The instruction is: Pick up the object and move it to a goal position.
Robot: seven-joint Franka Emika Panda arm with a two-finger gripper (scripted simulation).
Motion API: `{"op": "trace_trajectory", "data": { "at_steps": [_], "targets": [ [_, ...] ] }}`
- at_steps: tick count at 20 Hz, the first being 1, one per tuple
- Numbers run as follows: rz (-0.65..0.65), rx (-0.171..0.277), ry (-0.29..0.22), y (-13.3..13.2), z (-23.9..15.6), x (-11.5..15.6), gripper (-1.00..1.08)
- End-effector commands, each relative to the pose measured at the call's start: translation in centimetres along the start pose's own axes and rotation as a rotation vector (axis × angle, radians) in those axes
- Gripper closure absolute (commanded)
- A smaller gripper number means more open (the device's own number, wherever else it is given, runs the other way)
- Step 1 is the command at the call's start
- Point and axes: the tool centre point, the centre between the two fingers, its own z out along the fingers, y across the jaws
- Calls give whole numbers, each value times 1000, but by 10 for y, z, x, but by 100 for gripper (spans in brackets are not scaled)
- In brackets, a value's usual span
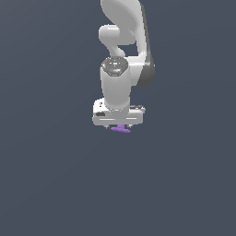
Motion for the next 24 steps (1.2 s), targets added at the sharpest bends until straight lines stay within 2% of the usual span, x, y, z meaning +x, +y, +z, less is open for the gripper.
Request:
{"op": "trace_trajectory", "data": {
  "at_steps": [1,13,24],
  "targets": [
    [3,3,1,1,-1,1,-92],
    [-94,-6,-1,1,8,-6,-92],
    [-360,-23,-5,2,31,-23,-92]
  ]
}}
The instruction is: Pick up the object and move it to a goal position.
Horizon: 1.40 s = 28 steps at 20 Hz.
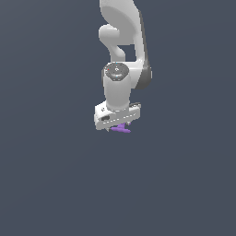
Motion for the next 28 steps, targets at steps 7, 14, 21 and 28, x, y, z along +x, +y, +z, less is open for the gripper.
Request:
{"op": "trace_trajectory", "data": {
  "at_steps": [7,14,21,28],
  "targets": [
    [-255,-11,-5,-7,20,-16,-92],
    [-468,-17,-8,-14,36,-30,-92],
    [-683,-20,-9,-23,50,-44,-92],
    [-894,-20,-8,-32,63,-58,-92]
  ]
}}
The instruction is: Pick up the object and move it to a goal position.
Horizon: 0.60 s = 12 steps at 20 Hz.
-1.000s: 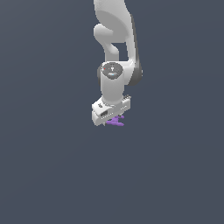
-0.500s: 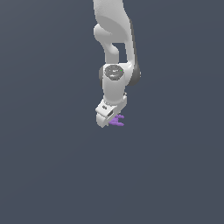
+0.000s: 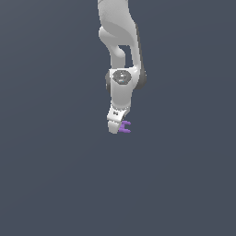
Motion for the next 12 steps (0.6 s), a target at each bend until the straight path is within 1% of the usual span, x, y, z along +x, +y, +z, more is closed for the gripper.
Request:
{"op": "trace_trajectory", "data": {
  "at_steps": [1,7,12],
  "targets": [
    [-72,-1,2,-6,4,0,-92],
    [-195,-2,5,-17,11,-1,-92],
    [-255,-3,7,-22,14,-1,-92]
  ]
}}
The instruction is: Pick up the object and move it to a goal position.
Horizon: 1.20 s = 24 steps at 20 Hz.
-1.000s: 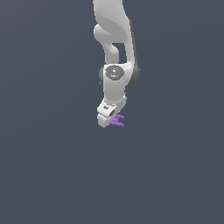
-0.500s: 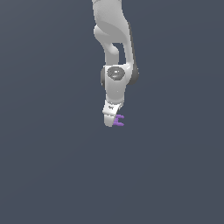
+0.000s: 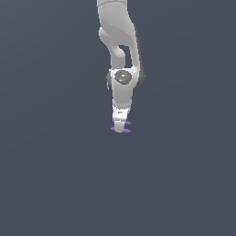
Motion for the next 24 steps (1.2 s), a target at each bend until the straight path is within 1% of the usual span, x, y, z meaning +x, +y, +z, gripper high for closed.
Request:
{"op": "trace_trajectory", "data": {
  "at_steps": [1,10,19,24],
  "targets": [
    [-25,-1,1,-2,1,0,-92],
    [-33,0,1,-3,6,1,-92],
    [-37,0,1,-4,42,1,-92],
    [-38,0,1,-4,51,0,-92]
  ]
}}
